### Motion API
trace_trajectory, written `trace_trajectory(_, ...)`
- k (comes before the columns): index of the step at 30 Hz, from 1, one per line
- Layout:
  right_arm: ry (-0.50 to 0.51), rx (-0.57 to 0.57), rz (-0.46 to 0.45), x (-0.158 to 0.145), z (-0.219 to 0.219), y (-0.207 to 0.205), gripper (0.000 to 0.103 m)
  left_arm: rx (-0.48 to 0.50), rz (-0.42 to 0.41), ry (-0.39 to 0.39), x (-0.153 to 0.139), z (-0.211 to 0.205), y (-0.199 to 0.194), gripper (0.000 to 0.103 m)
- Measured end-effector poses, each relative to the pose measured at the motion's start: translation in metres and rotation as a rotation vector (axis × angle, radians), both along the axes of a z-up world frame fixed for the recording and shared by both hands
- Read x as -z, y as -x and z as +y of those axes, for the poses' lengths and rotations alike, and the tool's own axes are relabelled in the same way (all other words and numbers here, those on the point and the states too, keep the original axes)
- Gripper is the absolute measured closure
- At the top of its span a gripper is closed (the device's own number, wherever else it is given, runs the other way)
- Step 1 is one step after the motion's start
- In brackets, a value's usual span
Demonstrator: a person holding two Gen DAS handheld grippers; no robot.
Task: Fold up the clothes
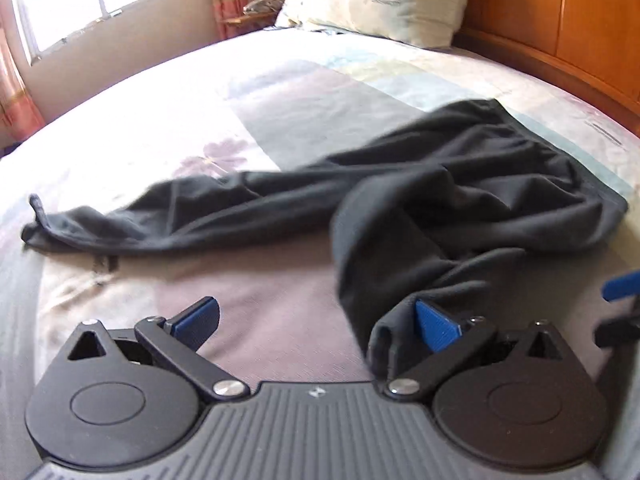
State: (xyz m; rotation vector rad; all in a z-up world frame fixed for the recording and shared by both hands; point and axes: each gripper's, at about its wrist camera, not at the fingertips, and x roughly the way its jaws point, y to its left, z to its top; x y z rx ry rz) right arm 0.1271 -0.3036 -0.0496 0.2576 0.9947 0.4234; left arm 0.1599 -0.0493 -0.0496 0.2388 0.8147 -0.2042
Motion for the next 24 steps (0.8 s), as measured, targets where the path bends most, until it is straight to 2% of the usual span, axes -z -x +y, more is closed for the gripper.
trace_trajectory(10,0.01,0.003,0.005,-0.001,0.002,-0.003,0.019,-0.061,0.022,-0.017,0.005,0.019,-0.035,0.001)
trace_trajectory(15,0.008,0.002,0.012,0.001,0.002,-0.005,0.018,-0.001,-0.012,0.075,-0.019,0.017,-0.001,0.001)
trace_trajectory(20,-0.009,-0.013,0.023,0.007,0.006,-0.006,0.017,0.167,0.02,0.149,-0.028,0.004,0.04,0.001)
trace_trajectory(22,-0.014,-0.018,0.03,0.01,0.007,-0.007,0.017,0.198,0.05,0.125,-0.015,-0.004,0.048,0.001)
trace_trajectory(24,-0.017,-0.022,0.034,0.011,0.009,-0.007,0.017,0.155,0.048,0.111,-0.007,-0.005,0.043,0.001)
